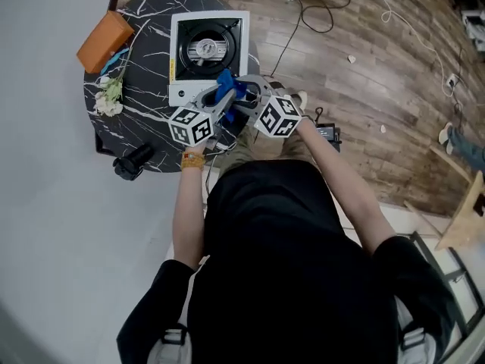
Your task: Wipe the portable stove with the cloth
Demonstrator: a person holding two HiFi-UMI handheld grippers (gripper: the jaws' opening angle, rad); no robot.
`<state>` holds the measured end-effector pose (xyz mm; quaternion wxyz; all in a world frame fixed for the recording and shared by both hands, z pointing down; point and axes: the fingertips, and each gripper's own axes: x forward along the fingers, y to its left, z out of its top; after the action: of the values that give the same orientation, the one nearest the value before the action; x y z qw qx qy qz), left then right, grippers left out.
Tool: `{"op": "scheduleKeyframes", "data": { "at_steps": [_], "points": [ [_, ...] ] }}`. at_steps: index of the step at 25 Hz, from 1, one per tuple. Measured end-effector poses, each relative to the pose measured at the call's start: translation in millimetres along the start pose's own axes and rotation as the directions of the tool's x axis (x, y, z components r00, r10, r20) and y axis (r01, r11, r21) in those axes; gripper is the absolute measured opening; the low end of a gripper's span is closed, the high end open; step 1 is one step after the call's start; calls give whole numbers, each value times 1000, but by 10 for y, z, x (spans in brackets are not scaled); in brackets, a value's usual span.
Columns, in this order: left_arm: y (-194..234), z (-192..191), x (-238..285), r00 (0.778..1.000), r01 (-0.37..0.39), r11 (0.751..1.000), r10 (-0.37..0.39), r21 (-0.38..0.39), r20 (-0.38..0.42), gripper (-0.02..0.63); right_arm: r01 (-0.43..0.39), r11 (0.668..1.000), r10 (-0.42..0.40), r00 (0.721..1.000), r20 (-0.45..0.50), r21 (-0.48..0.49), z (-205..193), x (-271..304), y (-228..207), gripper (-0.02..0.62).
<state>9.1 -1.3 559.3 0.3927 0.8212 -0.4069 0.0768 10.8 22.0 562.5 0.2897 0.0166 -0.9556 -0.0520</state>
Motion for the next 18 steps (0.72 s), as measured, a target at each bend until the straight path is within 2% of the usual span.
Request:
{"op": "scheduleKeyframes", "data": {
  "at_steps": [1,3,6,9,10,12,14,16,18],
  "points": [
    [-124,111,-117,995,62,997,-59,-39,75,86,-29,998,30,999,22,-53,135,25,36,241],
    [-222,226,-345,978,124,990,-110,-70,175,86,-83,986,90,995,45,-143,372,107,124,241],
    [-127,233,-632,963,147,984,-120,-101,242,106,-154,964,164,986,31,-216,545,300,231,209],
    [23,236,-786,950,145,984,-110,-100,292,173,-242,950,246,969,-4,-198,595,535,217,160],
    [97,241,-837,946,128,987,-92,-95,311,189,-267,945,268,963,-23,-189,590,610,190,146],
    [307,268,-987,934,57,994,-19,-96,356,193,-280,944,274,960,-57,-173,569,752,60,35],
    [582,298,-1166,912,-32,991,82,-128,402,193,-262,952,252,965,-78,-157,613,891,-166,32],
    [900,273,-1311,888,-134,974,201,-185,415,193,-226,957,211,972,-98,-180,738,1059,-421,31],
    [1232,147,-1399,873,-269,939,332,-215,358,193,-199,959,173,975,-138,-201,856,1305,-640,31]
  ]
}}
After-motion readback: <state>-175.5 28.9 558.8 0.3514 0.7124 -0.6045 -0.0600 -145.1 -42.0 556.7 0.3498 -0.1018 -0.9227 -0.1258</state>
